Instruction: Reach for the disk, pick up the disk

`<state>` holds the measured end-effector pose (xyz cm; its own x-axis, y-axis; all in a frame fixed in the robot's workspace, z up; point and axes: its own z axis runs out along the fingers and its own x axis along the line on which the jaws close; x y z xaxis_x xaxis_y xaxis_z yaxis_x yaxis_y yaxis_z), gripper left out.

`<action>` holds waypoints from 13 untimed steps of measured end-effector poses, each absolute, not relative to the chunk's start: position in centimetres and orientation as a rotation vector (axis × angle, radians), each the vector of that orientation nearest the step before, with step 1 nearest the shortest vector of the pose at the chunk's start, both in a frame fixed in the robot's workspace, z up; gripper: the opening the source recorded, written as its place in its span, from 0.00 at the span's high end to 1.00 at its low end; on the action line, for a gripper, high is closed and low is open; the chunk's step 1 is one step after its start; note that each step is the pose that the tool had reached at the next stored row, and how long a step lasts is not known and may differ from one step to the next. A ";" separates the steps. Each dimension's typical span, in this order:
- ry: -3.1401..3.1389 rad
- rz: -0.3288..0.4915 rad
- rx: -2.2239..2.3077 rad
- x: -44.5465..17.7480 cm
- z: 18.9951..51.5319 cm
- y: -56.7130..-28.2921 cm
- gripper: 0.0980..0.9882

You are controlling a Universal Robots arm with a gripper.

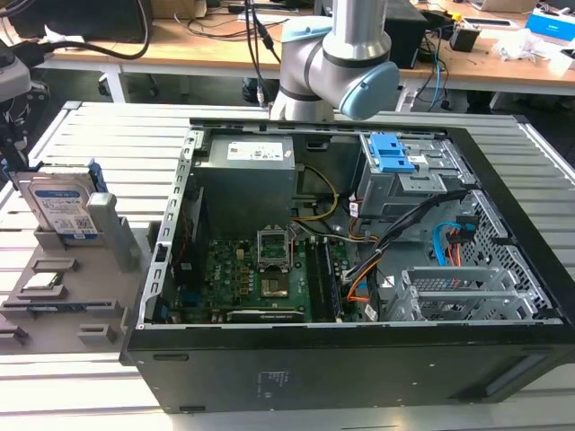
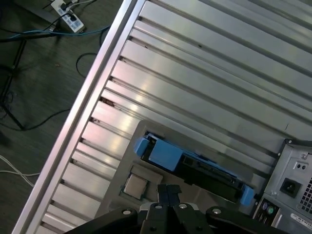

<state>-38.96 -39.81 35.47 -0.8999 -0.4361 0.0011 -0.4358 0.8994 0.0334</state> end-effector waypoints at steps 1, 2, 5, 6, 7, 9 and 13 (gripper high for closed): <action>-3.050 -0.051 0.715 -39.0 35.5 -39.8 0.99; -3.047 -0.051 0.725 -39.0 35.5 -39.8 0.99; -3.035 -0.050 0.772 -39.0 35.5 -39.8 0.99; -3.030 -0.050 0.793 -39.0 35.5 -39.8 0.99; -3.027 -0.050 0.802 -39.0 35.5 -39.8 0.99; -3.018 -0.050 0.834 -39.0 35.5 -39.8 0.99; -3.003 -0.050 0.886 -39.0 35.5 -39.8 0.99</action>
